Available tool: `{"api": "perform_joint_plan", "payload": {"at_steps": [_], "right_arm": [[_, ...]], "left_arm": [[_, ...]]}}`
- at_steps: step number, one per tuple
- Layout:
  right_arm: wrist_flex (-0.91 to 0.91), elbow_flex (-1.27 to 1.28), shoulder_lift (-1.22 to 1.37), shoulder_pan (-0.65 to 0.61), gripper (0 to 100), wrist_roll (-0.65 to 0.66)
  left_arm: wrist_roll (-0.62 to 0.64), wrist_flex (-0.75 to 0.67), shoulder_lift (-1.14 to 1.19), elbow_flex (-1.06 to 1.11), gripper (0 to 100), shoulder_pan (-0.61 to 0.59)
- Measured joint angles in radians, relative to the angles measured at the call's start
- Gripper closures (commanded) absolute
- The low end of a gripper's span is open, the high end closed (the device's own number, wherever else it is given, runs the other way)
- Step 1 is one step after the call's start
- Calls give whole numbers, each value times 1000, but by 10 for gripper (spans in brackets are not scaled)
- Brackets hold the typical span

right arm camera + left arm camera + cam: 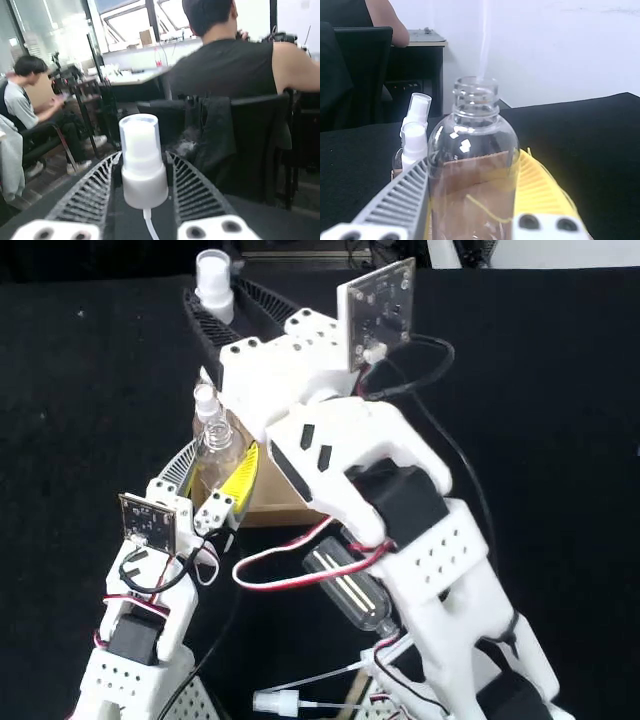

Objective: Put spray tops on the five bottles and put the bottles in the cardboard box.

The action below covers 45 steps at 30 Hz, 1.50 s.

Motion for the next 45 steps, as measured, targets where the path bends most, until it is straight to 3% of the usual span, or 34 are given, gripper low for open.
{"api": "perform_joint_plan", "payload": {"at_steps": [9, 23, 37, 45], "right_arm": [[18, 15, -173, -11, 987, 0], [-46, 49, -48, -9, 987, 0], [43, 193, -51, -14, 982, 0], [212, 201, -143, -166, 780, 140]], "left_arm": [[0, 0, 0, 0, 953, 0], [0, 0, 0, 0, 953, 0], [0, 0, 0, 0, 953, 2], [0, 0, 0, 0, 953, 3]]}}
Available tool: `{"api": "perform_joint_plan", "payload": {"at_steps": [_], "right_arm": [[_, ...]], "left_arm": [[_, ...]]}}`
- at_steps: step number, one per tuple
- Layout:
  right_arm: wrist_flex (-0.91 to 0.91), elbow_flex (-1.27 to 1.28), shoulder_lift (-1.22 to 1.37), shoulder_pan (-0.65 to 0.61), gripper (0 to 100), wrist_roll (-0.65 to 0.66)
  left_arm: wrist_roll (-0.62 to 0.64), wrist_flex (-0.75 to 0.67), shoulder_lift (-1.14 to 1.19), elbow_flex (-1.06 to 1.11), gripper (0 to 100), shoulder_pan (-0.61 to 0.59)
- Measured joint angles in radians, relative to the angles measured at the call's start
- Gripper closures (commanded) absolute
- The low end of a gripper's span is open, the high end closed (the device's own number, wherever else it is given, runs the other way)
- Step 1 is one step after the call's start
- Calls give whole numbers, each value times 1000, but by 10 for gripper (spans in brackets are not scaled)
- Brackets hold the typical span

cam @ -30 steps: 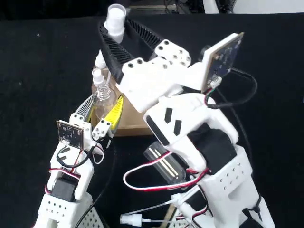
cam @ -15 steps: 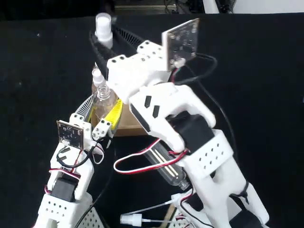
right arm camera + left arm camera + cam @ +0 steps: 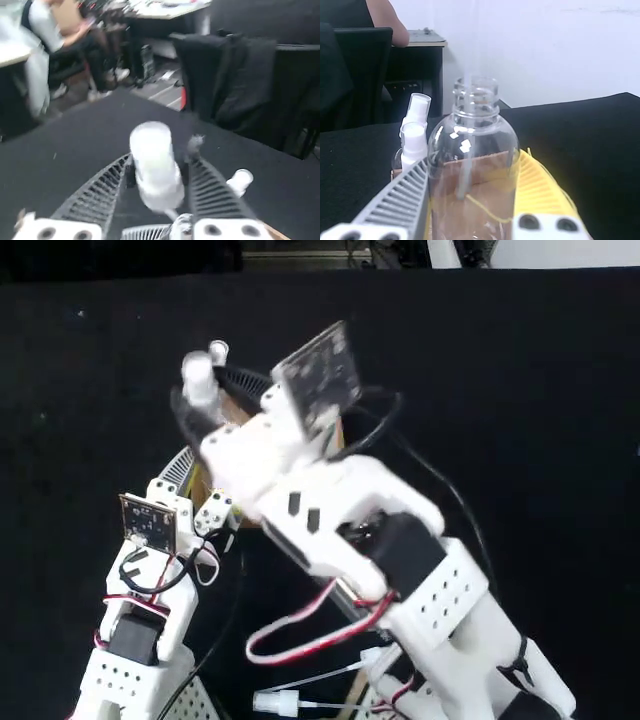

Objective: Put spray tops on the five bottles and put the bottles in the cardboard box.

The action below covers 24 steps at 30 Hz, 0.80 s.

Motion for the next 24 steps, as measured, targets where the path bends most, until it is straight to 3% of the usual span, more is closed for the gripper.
{"api": "perform_joint_plan", "payload": {"at_steps": [9, 11, 15, 24], "right_arm": [[44, -11, -3, -8, 783, 49], [83, -41, -21, 34, 822, 49], [198, -110, -97, 190, 985, 49], [279, 95, -244, 626, 957, 51]], "left_arm": [[0, 0, 0, 0, 953, -3], [0, 0, 0, 0, 953, -3], [0, 0, 0, 0, 952, -3], [0, 0, 0, 0, 953, -3]]}}
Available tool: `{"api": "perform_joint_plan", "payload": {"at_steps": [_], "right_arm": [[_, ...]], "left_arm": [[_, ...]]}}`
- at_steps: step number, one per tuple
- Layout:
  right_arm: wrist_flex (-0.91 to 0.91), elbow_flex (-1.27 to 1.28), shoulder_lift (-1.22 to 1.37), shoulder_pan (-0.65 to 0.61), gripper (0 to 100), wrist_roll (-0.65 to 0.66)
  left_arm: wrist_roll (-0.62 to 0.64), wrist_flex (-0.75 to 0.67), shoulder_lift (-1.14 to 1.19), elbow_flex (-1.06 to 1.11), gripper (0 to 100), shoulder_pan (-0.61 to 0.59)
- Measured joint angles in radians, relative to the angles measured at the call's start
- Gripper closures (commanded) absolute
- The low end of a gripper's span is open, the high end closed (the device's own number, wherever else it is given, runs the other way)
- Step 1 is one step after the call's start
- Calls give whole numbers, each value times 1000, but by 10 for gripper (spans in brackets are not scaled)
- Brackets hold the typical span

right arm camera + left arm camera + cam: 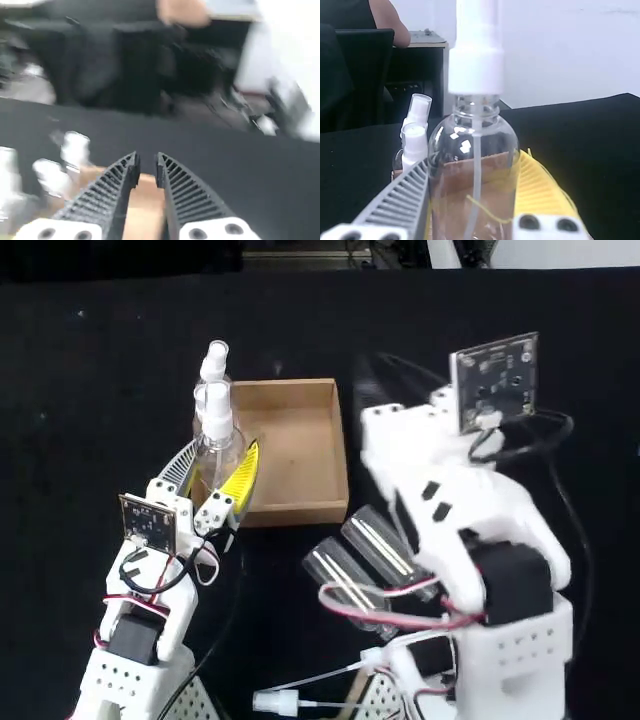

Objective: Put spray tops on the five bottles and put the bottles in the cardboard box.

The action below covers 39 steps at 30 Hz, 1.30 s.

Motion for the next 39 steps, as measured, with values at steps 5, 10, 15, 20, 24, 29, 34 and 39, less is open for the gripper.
{"api": "perform_joint_plan", "payload": {"at_steps": [5, 10, 15, 20, 24, 29, 34, 39], "right_arm": [[-80, 256, -2, 141, 959, -2], [-282, 520, -2, 146, 959, -23], [-394, 677, -2, 147, 959, -78], [-460, 750, -2, 147, 959, -83], [-480, 779, -2, 147, 959, -83], [-483, 787, -2, 147, 959, -83], [-483, 798, -2, 147, 959, -83], [-483, 798, -2, 147, 959, -83]], "left_arm": [[0, 0, 0, 0, 953, 0], [0, 0, 0, 0, 953, -64], [0, 0, 0, 0, 953, -272], [0, 0, 0, 0, 953, -502], [0, -49, 0, 0, 953, -701], [0, -190, 0, 0, 953, -916], [0, -241, 46, 2, 953, -953], [0, -468, 259, 5, 953, -979]]}}
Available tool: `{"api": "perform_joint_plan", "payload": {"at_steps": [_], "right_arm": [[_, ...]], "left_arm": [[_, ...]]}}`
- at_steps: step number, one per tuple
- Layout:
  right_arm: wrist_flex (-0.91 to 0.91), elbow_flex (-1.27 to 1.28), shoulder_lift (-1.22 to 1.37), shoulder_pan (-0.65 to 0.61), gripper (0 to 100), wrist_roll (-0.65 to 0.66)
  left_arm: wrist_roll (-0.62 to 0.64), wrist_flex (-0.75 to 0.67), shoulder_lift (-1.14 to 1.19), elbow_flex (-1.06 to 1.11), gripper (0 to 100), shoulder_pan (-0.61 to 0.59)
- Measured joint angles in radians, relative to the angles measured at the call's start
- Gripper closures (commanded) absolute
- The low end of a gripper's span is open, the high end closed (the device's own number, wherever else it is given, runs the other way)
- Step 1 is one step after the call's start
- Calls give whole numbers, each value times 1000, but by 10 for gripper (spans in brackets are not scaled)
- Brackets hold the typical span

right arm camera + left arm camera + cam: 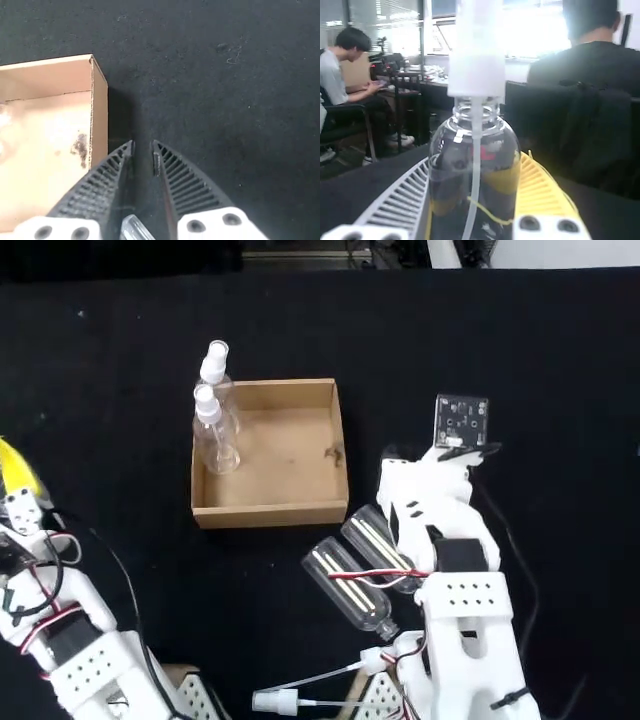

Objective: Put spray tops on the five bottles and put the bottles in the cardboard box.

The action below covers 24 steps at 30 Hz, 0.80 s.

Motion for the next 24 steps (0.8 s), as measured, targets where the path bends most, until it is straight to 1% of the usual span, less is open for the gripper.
{"api": "perform_joint_plan", "payload": {"at_steps": [5, 12, 14, 24], "right_arm": [[0, 0, 0, -2, 959, 0], [0, 0, 0, -2, 959, 0], [0, 0, 0, -2, 959, 0], [0, 5, 0, -2, 959, 0]], "left_arm": [[0, -333, 319, 0, 953, -52], [0, -683, 783, -12, 953, -120], [0, -761, 895, -32, 953, -130], [0, -1046, 1386, -180, 953, -206]]}}
